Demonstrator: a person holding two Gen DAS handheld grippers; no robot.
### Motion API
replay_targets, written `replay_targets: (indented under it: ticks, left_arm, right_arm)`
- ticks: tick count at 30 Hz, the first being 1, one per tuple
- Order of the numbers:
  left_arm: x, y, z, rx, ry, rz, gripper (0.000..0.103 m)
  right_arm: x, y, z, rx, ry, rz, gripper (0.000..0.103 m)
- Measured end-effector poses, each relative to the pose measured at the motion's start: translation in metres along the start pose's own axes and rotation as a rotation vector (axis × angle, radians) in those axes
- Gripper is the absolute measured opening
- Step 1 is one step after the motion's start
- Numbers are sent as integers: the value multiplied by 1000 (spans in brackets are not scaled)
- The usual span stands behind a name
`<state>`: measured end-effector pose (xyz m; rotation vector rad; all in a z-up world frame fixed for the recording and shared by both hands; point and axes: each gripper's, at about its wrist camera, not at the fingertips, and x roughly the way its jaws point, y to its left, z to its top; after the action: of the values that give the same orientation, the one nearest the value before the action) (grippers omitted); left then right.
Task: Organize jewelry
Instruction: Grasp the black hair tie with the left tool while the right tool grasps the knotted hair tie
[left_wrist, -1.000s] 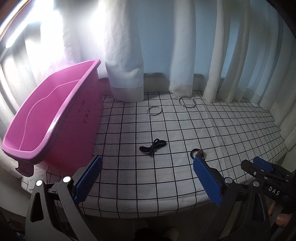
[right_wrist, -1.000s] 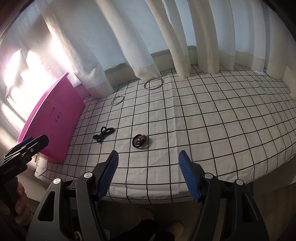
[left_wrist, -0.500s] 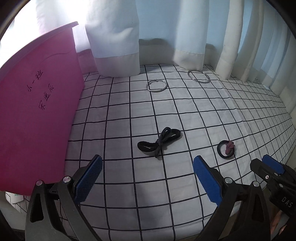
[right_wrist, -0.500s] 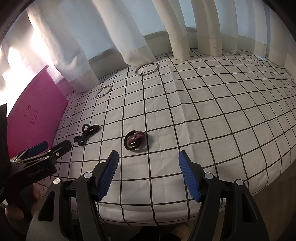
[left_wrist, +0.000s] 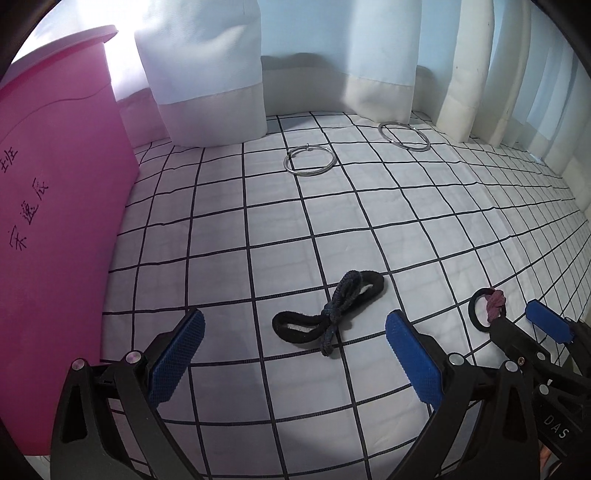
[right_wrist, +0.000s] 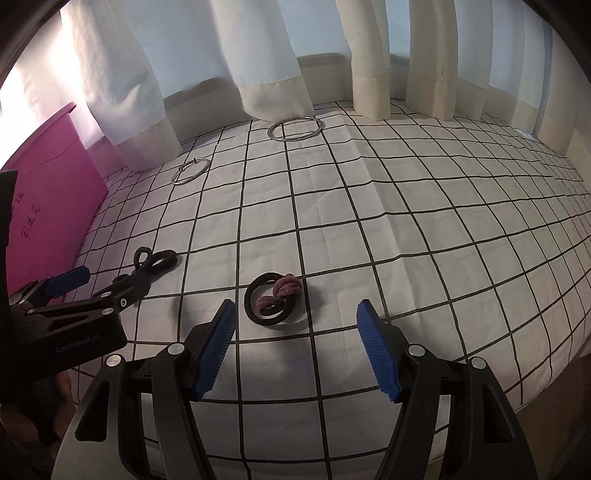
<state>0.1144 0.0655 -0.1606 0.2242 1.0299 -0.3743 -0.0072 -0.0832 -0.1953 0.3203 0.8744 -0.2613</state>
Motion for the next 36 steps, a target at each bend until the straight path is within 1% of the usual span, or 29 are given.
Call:
replay_targets:
  ticks: [9, 11, 16, 23, 24, 25, 26, 27, 28, 29, 30, 31, 32, 34, 35, 36]
  left_arm:
    - [18, -1, 5, 30, 3, 4, 97]
    - [22, 1, 5, 29, 15, -1, 97]
    - [25, 4, 5, 13, 12, -21, 98]
    - [24, 3, 3, 7, -24, -18, 97]
    - [24, 3, 3, 7, -27, -17, 97]
    - [23, 3, 2, 7, -30, -20, 95]
    - [22, 2, 1, 11, -34, -22, 92]
    - [19, 0, 0, 20, -42, -30, 84]
    - [17, -2, -1, 34, -50, -39, 74]
    - [15, -5, -2, 48, -57, -49, 69]
    - [13, -8, -3, 62, -64, -61, 59]
    - [11, -11, -4, 74, -72, -70, 50]
    - [10, -14, -5, 82, -80, -75, 44]
    - [8, -17, -6, 87, -85, -85, 18]
    - [8, -17, -6, 83, -81, -84, 14]
    - [8, -17, -5, 78, -76, -86, 14]
  right_arm:
    - [14, 6, 3, -12, -4, -46, 65]
    - [15, 9, 4, -27, -9, -61, 65]
    - [19, 17, 0, -85, -25, -110, 65]
    - [20, 19, -1, -99, -41, -103, 64]
    - [20, 19, -1, -101, -42, -100, 62]
    - [19, 20, -1, -106, -44, -97, 59]
    - [18, 21, -1, -113, -46, -95, 52]
    - [18, 23, -1, -120, -46, -90, 46]
    - [18, 24, -1, -129, -45, -83, 44]
    - [18, 25, 0, -136, -42, -77, 40]
    - [18, 26, 0, -141, -40, -74, 32]
    - [18, 27, 1, -142, -37, -71, 28]
    - [19, 27, 3, -141, -34, -67, 23]
    - [19, 27, 4, -139, -29, -54, 19]
    - [19, 25, 5, -131, -28, -42, 19]
    - [18, 23, 5, -120, -26, -31, 19]
